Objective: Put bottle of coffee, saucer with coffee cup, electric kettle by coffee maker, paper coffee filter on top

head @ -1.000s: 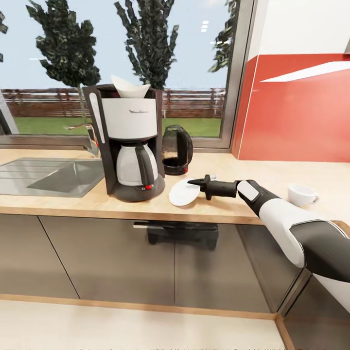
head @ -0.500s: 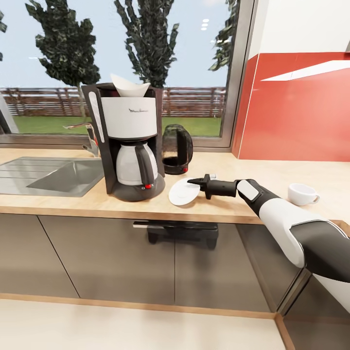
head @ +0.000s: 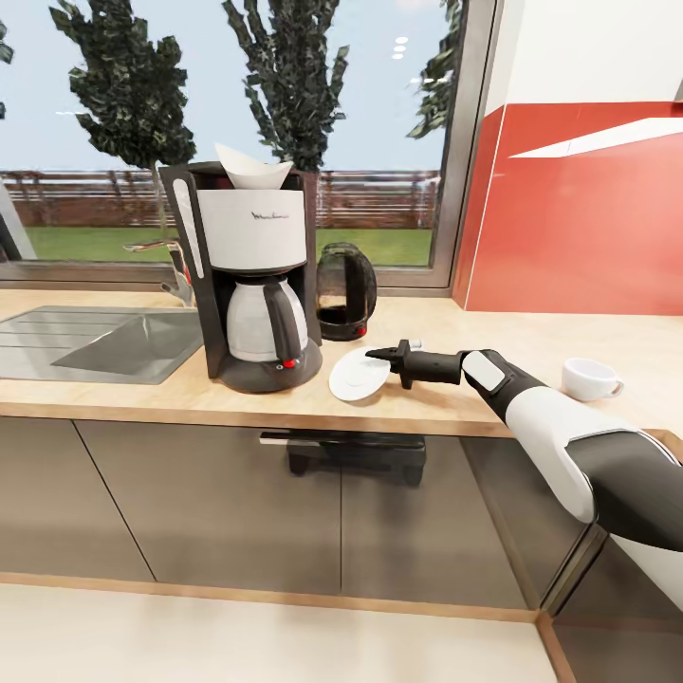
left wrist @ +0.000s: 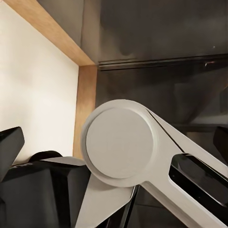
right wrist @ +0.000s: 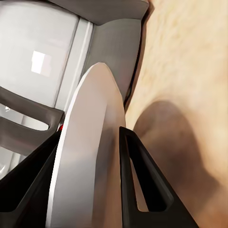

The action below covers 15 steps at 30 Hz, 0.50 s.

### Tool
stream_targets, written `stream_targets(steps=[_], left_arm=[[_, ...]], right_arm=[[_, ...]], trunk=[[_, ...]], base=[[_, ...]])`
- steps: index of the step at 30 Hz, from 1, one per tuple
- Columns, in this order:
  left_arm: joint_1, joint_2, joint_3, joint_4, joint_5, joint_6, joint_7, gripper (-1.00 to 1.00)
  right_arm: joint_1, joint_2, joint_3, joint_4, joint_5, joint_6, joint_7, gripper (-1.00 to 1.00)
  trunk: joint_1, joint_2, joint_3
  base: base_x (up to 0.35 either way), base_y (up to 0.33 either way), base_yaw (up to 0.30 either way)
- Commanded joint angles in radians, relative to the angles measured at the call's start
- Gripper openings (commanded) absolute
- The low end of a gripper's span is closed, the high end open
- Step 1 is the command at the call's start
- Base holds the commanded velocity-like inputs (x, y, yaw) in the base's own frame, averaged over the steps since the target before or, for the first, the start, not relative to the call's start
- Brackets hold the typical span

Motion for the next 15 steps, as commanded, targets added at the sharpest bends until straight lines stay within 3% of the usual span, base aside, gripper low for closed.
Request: stream_targets(steps=[1, 5, 6, 15], left_arm=[[-0.001, 0.000, -0.004, 0.000, 0.002, 0.011, -0.004, 1.00], [-0.001, 0.000, -0.003, 0.000, 0.002, 0.011, -0.004, 1.00], [-0.001, 0.001, -0.004, 0.000, 0.002, 0.011, -0.004, 1.00], [-0.001, 0.000, -0.004, 0.000, 0.002, 0.011, -0.004, 1.00]], right_arm=[[0.001, -0.001, 0.050, 0.032, 0.040, -0.021, 0.005, -1.00], [0.001, -0.001, 0.050, 0.032, 0.040, -0.021, 0.005, -1.00], [0.001, -0.001, 0.050, 0.032, 0.040, -0.021, 0.005, 1.00], [0.001, -0.001, 0.050, 0.032, 0.040, -0.021, 0.005, 1.00]], trunk=[[0.000, 0.000, -0.001], [0.000, 0.000, -0.001], [0.000, 0.000, -0.001], [0.000, 0.000, -0.001]], base=[[0.000, 0.000, 0.000], [0.000, 0.000, 0.000], [0.000, 0.000, 0.000], [0.000, 0.000, 0.000]])
